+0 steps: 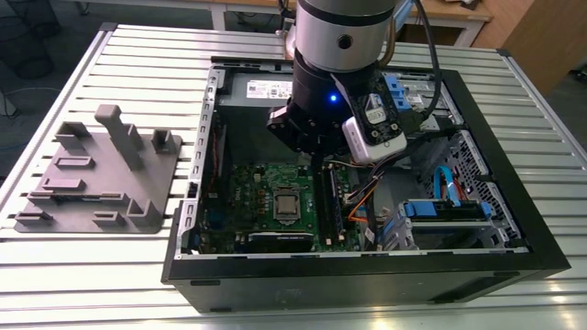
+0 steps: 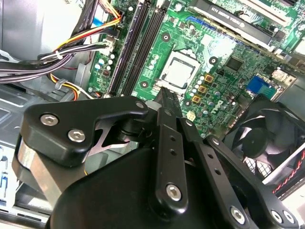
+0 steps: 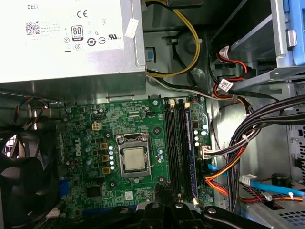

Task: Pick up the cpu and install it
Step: 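Install the first cpu locking lever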

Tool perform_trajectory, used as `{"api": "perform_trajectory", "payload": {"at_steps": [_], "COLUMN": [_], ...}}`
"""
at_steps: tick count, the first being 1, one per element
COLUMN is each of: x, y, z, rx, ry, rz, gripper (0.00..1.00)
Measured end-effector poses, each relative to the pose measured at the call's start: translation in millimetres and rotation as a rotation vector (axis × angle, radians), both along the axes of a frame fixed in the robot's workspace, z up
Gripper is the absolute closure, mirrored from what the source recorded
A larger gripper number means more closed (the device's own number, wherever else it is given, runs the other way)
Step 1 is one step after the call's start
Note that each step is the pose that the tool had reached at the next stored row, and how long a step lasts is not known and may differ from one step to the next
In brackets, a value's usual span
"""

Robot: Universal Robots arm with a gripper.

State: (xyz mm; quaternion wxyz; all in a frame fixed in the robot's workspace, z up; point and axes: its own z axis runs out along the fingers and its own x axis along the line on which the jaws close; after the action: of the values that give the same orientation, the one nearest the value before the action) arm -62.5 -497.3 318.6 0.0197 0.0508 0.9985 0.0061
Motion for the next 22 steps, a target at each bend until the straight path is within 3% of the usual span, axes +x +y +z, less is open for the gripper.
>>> {"api": "perform_trajectory", "payload": {"at_steps": [6,22], "x": [0.0,0.0], "y": [2.4,2.5], "z": [-1.2,-2.9], "rx": [0.0002,0.0002], "ry": [-0.0001,0.0], "rz": [0.0,0.0], "gripper": [0.89,0.89]}}
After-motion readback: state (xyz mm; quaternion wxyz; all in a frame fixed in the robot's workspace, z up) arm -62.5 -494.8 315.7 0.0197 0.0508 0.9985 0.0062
